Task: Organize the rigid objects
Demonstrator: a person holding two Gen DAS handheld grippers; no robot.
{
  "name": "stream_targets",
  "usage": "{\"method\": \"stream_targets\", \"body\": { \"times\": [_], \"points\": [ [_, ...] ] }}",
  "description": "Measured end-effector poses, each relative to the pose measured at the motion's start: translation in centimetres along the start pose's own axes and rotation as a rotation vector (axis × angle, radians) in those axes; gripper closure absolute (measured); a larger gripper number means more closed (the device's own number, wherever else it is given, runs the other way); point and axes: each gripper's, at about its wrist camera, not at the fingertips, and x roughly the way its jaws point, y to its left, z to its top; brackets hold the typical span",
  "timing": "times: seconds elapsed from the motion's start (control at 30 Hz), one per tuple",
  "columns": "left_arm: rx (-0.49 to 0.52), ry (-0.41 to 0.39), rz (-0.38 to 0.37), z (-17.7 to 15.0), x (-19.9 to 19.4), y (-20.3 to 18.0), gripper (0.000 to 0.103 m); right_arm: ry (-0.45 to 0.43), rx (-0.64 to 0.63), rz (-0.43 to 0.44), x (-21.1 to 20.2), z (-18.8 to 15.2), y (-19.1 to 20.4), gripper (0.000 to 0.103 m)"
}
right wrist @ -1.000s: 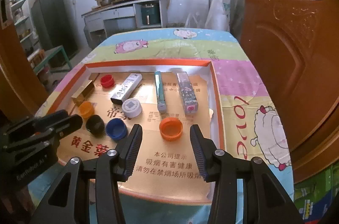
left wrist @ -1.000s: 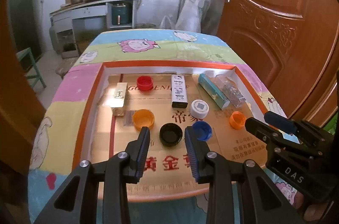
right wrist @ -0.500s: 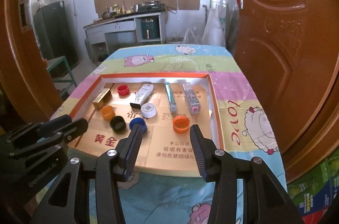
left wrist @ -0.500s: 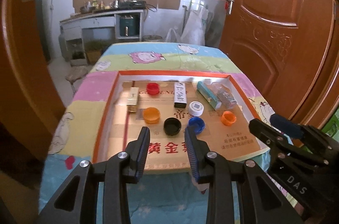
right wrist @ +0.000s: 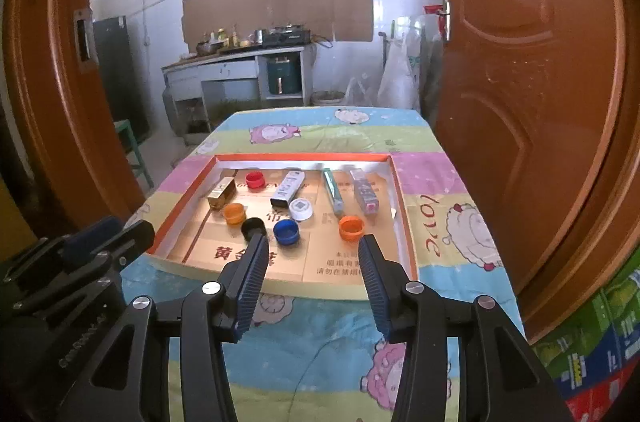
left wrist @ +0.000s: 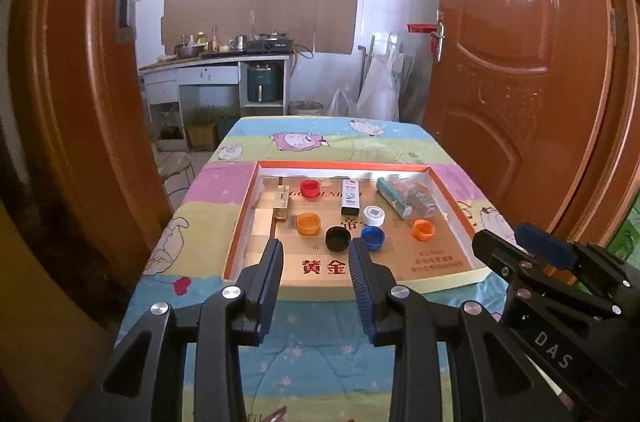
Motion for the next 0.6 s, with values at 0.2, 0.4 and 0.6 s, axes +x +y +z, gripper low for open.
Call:
{"method": "stream_targets", "body": {
  "times": [0.2,0.4,0.6],
  "points": [
    [-0.003,-0.02,-0.006,-0.6,-2.1,0.1,0.069,-0.037,-0.018,-0.007,-2.7,-0.7,1.2,0.055],
    [0.008,-0.048,0.008,-1.2,-4.3,0.0,0.069,-0.062,-0.014,-0.007,-4.7,-1.5,1.7,0.055],
    [0.021,-0.062,0.018,-1.8,-5.7,-0.3,0.069,-0.081,-0.014,-0.006,-6.5,-2.1,2.1,0.055]
  ]
}}
